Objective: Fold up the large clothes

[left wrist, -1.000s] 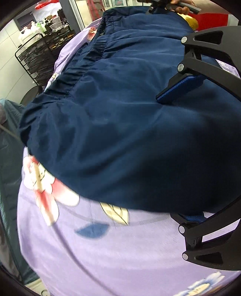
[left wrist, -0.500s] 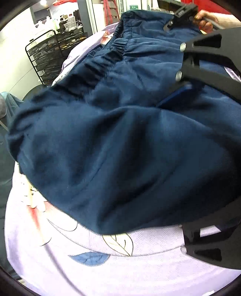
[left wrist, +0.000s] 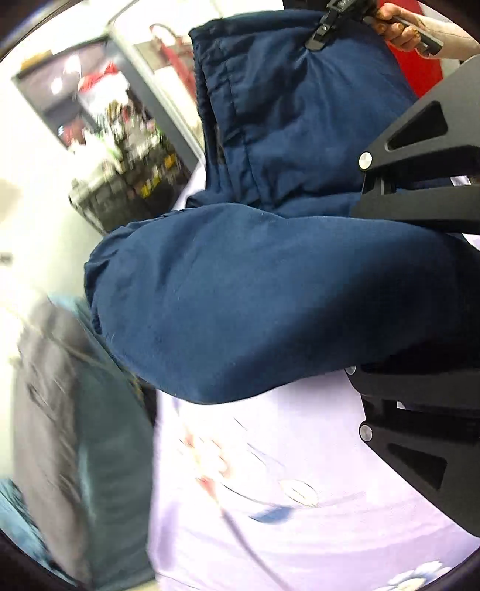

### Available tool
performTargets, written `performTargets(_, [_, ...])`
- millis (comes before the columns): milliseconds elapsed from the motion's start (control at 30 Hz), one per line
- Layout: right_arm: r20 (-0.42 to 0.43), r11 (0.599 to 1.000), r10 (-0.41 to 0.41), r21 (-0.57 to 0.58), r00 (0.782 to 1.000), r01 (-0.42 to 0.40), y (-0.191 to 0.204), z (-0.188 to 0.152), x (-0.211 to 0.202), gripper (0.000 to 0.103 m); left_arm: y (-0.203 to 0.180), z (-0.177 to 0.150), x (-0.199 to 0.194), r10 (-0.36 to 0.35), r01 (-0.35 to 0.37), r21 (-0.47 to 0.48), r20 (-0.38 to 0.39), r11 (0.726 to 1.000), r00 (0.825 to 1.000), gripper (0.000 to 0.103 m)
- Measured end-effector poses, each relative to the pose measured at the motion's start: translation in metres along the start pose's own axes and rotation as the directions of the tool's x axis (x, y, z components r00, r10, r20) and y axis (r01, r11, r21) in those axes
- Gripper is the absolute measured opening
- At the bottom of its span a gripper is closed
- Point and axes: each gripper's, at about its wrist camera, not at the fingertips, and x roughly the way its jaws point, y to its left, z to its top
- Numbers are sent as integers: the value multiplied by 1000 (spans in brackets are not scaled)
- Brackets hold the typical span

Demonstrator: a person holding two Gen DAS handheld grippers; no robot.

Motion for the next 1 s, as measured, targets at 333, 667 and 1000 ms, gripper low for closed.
performTargets(333, [267,973,-174,193,948,124,-85,-17,-184,28,-192,32,41,-176,182,287,-46,941,983,25])
performTargets(667, [270,781,-433,588,860,208,-260,-101,-259,33,-294,17,161,27,38,454,-138,890,990,56])
performTargets(1000, [213,600,-528,779,822,184,-357,-151,-234,80,-188,46,175,283,-236,308,-117,922,952,96])
